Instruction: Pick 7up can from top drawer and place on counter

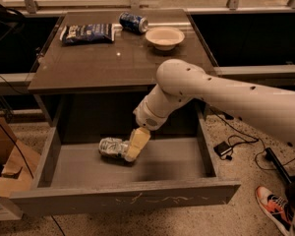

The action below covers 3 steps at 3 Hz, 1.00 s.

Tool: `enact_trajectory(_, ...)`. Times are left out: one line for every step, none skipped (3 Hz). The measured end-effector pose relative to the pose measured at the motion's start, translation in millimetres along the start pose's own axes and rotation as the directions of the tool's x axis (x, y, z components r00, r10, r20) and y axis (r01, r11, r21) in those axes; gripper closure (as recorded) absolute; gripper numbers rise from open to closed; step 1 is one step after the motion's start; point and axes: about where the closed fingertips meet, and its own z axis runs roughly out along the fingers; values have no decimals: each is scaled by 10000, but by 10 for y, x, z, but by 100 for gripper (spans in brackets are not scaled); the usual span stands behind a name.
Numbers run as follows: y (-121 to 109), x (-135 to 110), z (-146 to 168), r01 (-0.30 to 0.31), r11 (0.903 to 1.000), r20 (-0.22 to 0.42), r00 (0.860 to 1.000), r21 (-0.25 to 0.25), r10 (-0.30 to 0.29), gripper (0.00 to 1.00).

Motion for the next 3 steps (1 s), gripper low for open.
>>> enact_trajectory(61,-35,279,-126,9996,289,9995,-265,133,0)
enact_trajectory(107,-40,518,-515,9977,560,9970,-445,540,0)
enact_trajectory(64,-71,814,-846,9949,900,9919,-558,894,0)
